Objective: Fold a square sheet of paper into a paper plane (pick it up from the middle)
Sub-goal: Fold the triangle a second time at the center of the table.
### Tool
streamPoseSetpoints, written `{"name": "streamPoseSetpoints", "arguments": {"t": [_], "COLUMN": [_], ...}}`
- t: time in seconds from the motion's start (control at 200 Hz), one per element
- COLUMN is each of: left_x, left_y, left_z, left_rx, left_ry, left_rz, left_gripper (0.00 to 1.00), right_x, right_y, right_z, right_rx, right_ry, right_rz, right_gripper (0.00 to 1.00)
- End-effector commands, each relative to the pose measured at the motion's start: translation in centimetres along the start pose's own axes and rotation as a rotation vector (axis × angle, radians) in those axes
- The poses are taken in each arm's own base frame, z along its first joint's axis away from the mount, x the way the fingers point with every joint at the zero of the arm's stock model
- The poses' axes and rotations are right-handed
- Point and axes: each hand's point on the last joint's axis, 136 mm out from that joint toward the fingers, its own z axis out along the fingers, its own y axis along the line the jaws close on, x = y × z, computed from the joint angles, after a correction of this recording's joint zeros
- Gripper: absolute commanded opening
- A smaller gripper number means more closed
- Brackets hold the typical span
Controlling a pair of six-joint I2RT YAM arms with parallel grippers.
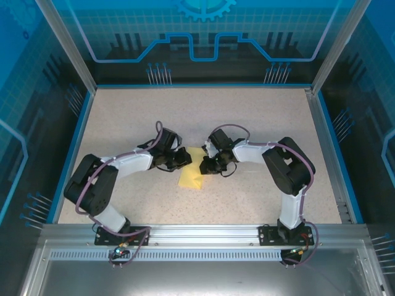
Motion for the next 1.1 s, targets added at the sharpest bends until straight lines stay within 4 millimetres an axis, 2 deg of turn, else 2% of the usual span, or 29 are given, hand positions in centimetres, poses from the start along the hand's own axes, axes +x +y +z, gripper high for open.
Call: {"name": "streamPoseSetpoints", "arguments": {"t": [0.0, 0.255, 0.415, 0.505, 0.855, 0.955, 1.095], "left_x": [1.5, 2.5, 3.1, 3.4, 3.6, 3.7, 3.7], "left_y": [0.8, 3.6, 5.2, 5.7, 6.1, 6.2, 6.2], "left_z": [1.5, 2.8, 3.1, 3.1, 3.1, 3.2, 3.3], "left_rx": [0.004, -0.083, -0.14, -0.158, -0.169, -0.172, -0.175], "left_ry": [0.072, 0.113, 0.127, 0.128, 0.134, 0.137, 0.141], "left_rz": [-0.038, -0.088, -0.117, -0.125, -0.127, -0.132, -0.135], "left_gripper": [0.12, 0.1, 0.09, 0.08, 0.08, 0.08, 0.08], "right_x": [3.1, 1.9, -0.6, -1.2, 2.0, 2.4, 2.8], "right_y": [-4.1, -2.1, 1.4, 3.0, 4.7, 5.3, 5.1], "right_z": [2.7, 1.9, -0.5, -1.9, -2.7, -2.3, -0.9], "right_rx": [0.141, 0.058, -0.041, -0.081, -0.035, -0.022, -0.014], "right_ry": [0.089, 0.056, -0.017, -0.046, -0.052, -0.038, -0.014], "right_rz": [0.037, 0.018, -0.034, -0.07, -0.114, -0.13, -0.117], "right_gripper": [0.14, 0.14, 0.14, 0.14, 0.14, 0.14, 0.13]}}
